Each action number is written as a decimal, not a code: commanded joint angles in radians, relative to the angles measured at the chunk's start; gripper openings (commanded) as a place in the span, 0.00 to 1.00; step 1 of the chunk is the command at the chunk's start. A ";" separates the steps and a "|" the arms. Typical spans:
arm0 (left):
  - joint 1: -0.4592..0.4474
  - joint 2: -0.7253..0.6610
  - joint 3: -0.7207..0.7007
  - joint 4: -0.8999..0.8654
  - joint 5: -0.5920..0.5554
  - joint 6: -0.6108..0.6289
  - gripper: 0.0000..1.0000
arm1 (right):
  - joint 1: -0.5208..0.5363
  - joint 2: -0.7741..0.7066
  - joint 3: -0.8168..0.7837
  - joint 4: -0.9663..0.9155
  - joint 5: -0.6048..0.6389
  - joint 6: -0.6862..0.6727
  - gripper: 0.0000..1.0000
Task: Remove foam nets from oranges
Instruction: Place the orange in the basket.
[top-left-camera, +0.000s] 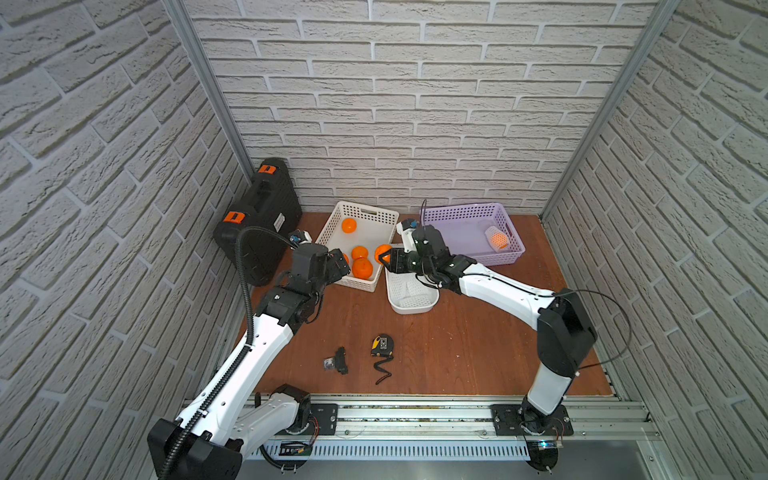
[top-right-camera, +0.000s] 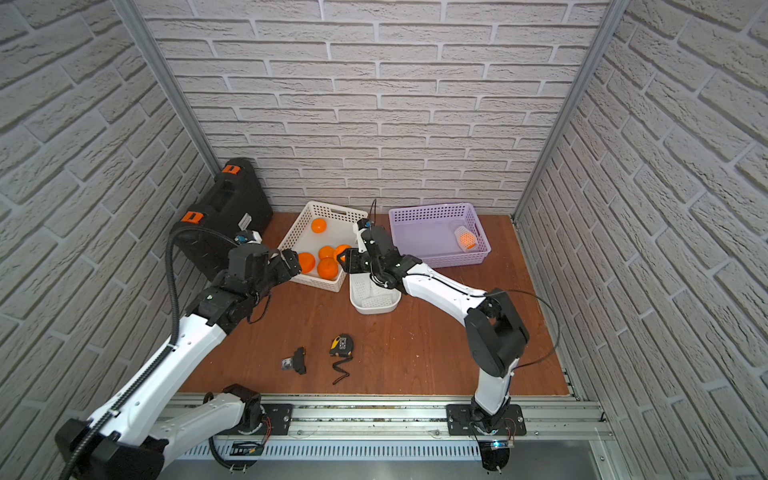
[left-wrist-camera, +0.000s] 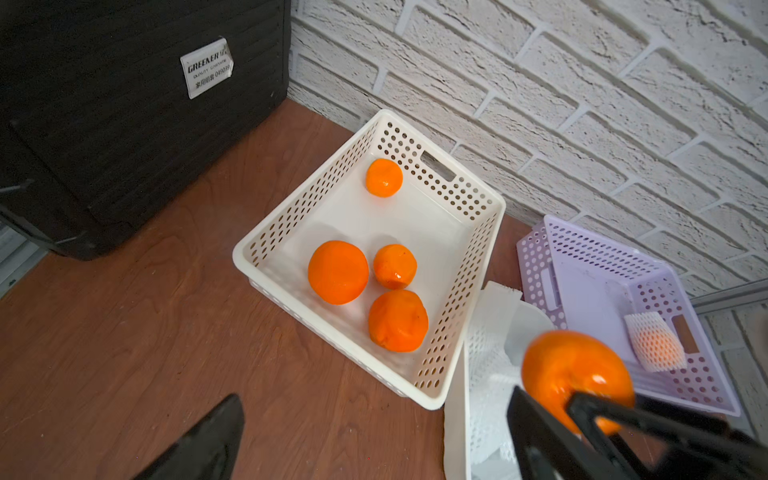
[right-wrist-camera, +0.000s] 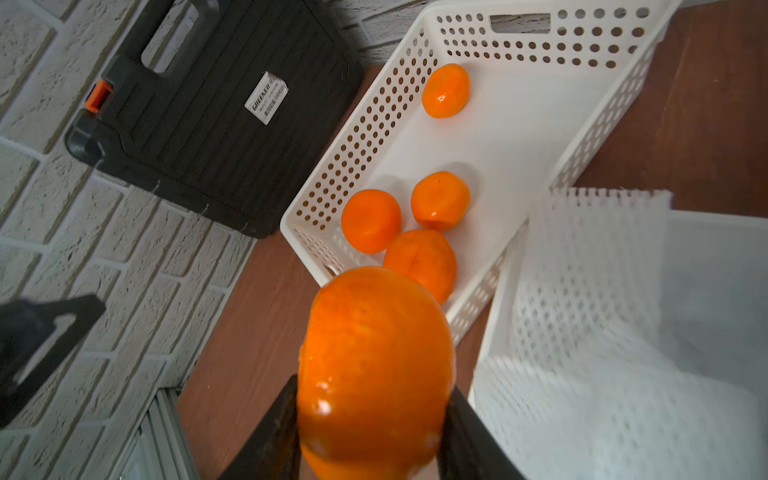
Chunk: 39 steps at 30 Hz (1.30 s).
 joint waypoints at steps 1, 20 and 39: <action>0.004 0.008 0.000 0.081 0.032 -0.024 0.98 | -0.001 0.109 0.115 0.100 0.040 0.017 0.50; 0.023 0.037 0.009 0.071 0.123 -0.075 0.98 | -0.067 0.624 0.788 -0.121 0.025 0.042 0.54; 0.022 0.058 0.008 0.072 0.148 -0.090 0.98 | -0.390 -0.061 0.106 -0.235 0.227 -0.070 0.83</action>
